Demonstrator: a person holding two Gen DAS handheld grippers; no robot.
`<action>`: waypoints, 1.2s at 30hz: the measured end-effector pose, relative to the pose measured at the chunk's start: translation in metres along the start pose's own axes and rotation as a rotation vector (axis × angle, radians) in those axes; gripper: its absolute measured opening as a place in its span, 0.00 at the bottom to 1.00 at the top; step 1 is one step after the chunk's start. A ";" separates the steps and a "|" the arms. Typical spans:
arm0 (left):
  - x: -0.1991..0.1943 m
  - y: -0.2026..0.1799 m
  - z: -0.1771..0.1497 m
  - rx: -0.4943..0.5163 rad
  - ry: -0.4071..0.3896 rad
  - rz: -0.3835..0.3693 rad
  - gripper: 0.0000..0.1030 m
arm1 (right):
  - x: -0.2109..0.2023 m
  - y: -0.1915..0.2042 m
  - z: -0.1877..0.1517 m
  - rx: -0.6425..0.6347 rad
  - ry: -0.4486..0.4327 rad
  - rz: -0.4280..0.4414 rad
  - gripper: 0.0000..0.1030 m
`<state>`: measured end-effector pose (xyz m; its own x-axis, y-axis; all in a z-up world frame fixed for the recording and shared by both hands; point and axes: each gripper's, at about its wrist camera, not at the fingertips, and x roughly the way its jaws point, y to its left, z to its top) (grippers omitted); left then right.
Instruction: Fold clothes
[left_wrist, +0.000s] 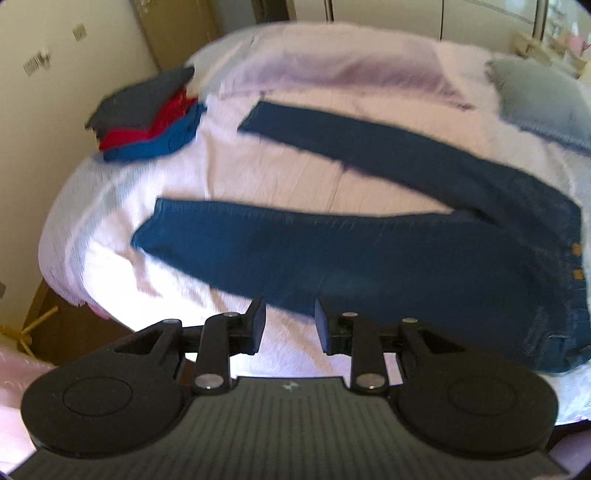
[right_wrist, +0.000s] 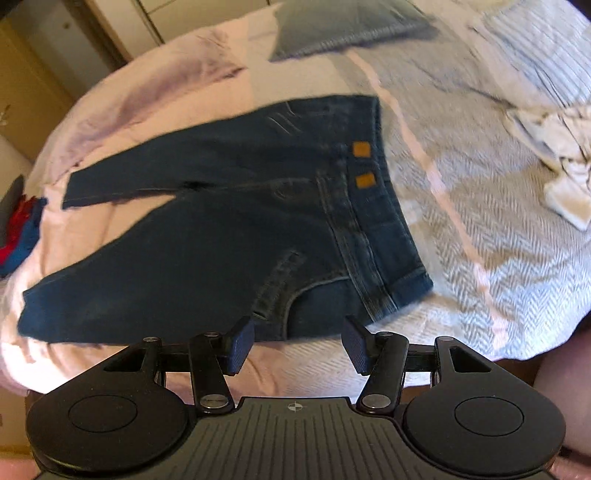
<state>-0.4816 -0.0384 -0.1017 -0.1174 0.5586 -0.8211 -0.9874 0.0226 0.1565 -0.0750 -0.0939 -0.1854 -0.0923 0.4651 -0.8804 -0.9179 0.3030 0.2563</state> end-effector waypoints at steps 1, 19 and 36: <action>-0.006 -0.002 0.001 -0.004 -0.009 -0.004 0.26 | -0.004 0.000 0.000 -0.008 -0.004 0.014 0.54; -0.008 -0.008 0.032 0.030 0.001 -0.041 0.26 | -0.016 0.016 0.000 -0.004 0.026 0.028 0.54; 0.093 -0.031 0.121 0.163 -0.007 -0.213 0.26 | 0.010 -0.018 0.060 0.202 -0.163 0.048 0.54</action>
<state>-0.4488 0.1133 -0.1168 0.0920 0.5323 -0.8415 -0.9595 0.2733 0.0680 -0.0361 -0.0452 -0.1750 -0.0557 0.6060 -0.7935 -0.8167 0.4296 0.3854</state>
